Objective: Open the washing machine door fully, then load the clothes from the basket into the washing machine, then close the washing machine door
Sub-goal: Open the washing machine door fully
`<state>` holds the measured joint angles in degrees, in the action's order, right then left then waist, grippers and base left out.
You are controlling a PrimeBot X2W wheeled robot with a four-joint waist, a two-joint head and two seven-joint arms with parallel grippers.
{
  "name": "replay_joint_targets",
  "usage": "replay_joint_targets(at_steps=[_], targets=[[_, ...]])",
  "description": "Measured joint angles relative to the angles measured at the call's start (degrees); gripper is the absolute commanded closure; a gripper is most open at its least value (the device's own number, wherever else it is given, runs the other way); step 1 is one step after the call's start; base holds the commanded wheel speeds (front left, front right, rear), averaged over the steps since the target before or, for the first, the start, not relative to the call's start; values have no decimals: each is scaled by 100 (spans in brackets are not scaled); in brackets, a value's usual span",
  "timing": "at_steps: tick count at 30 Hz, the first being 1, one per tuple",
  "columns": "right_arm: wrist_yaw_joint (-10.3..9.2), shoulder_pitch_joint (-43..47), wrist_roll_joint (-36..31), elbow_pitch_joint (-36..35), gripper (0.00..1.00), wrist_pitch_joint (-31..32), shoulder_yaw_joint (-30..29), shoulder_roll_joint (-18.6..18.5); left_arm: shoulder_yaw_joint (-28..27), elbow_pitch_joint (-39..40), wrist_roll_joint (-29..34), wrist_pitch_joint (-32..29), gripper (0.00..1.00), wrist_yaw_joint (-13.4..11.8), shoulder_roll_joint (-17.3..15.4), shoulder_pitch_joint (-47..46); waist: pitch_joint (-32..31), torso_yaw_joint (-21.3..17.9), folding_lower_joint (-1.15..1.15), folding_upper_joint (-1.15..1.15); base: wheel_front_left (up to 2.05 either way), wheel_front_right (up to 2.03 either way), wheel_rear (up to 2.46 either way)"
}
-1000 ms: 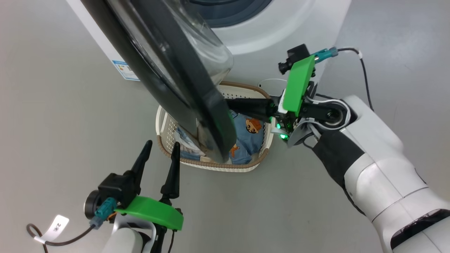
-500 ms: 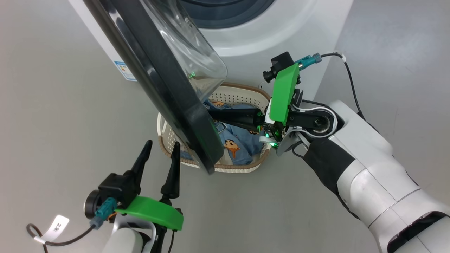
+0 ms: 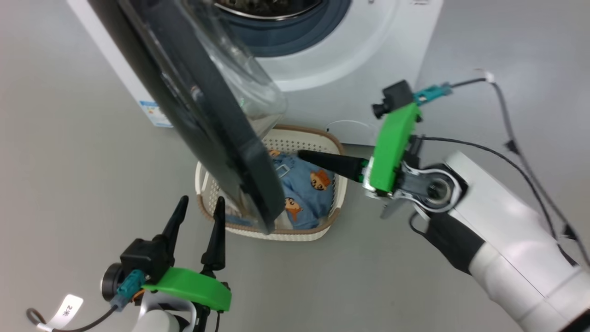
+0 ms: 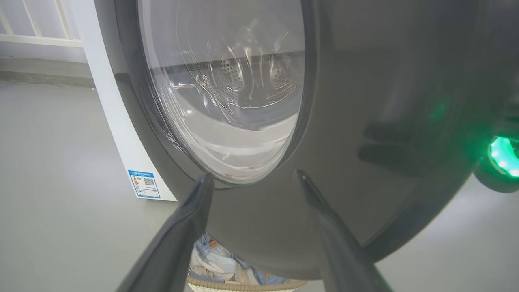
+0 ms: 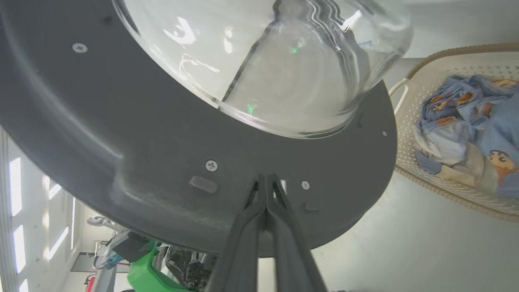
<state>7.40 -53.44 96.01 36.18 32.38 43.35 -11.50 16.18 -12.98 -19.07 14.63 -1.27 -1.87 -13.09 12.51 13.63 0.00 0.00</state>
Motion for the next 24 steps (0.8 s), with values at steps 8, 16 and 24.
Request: replay_joint_targets(at_steps=[8,16,24], targets=[[0,609,-1841,-985,100,-1812,386,-865,-286,3,118,0,0,1,-3,174,-326,-327,0,0,0,0,0],[0,1169,-3797,-1002,100,-3637,471,-1176,-599,11,237,0,0,9,-3,325,-594,-617,0,0,0,0,0],[0,2147,-5212,-922,100,-4599,-470,-1100,-838,23,385,0,0,60,-5,452,-829,-836,0,0,0,0,0]])
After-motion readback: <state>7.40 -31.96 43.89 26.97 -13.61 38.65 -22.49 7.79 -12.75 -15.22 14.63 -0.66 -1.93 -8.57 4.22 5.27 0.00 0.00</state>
